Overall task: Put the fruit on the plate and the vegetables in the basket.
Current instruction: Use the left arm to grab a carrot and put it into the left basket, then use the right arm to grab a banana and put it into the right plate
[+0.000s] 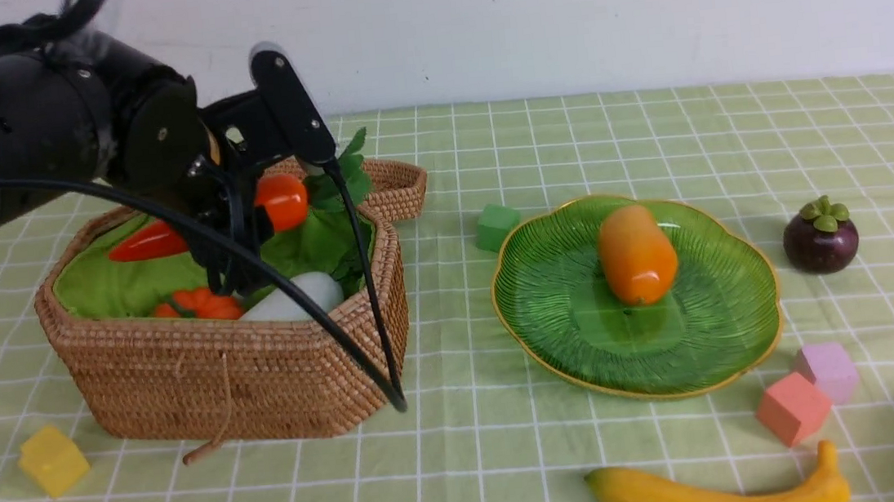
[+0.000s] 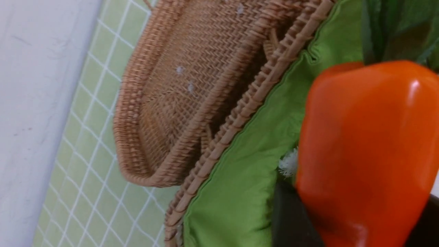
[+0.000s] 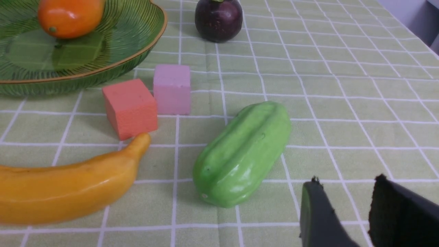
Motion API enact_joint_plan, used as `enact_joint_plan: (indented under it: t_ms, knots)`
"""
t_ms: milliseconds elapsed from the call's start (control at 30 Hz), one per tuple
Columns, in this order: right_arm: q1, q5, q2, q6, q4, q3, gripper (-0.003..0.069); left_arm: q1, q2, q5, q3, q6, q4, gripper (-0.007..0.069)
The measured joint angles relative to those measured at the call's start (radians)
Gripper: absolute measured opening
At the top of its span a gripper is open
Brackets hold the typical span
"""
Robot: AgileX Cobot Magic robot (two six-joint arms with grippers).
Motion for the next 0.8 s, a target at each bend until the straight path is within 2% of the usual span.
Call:
enact_joint_plan:
  t_ms: [33, 100, 167, 233, 300, 400, 467, 600, 700, 767, 800]
  knots:
    - [0.0, 0.0, 0.0, 0.0, 0.0, 0.0, 0.0241, 0.0, 0.003, 0.0, 0.0, 0.0, -0.001, 0.0405]
    - [0.0, 0.0, 0.0, 0.0, 0.0, 0.0, 0.0241, 0.0, 0.003, 0.0, 0.0, 0.0, -0.001, 0.0448]
    - [0.0, 0.0, 0.0, 0.0, 0.0, 0.0, 0.0241, 0.0, -0.002, 0.002, 0.0, 0.0, -0.004, 0.0577]
    - [0.0, 0.0, 0.0, 0.0, 0.0, 0.0, 0.0241, 0.0, -0.011, 0.014, 0.0, 0.0, -0.013, 0.0637]
    - [0.0, 0.0, 0.0, 0.0, 0.0, 0.0, 0.0241, 0.0, -0.03, 0.03, 0.0, 0.0, -0.034, 0.0662]
    - [0.0, 0.0, 0.0, 0.0, 0.0, 0.0, 0.0241, 0.0, -0.079, 0.07, 0.0, 0.0, -0.094, 0.0657]
    - [0.0, 0.0, 0.0, 0.0, 0.0, 0.0, 0.0241, 0.0, -0.112, 0.099, 0.0, 0.0, -0.131, 0.0643]
    - [0.0, 0.0, 0.0, 0.0, 0.0, 0.0, 0.0241, 0.0, -0.262, 0.185, 0.0, -0.014, -0.208, 0.0531]
    - [0.0, 0.0, 0.0, 0.0, 0.0, 0.0, 0.0241, 0.0, -0.41, 0.262, 0.0, -0.101, -0.223, 0.0366]
    - [0.0, 0.0, 0.0, 0.0, 0.0, 0.0, 0.0241, 0.0, -0.506, 0.359, 0.0, -0.189, -0.228, 0.0221]
    - [0.0, 0.0, 0.0, 0.0, 0.0, 0.0, 0.0241, 0.0, -0.514, 0.38, 0.0, -0.198, -0.228, 0.0207]
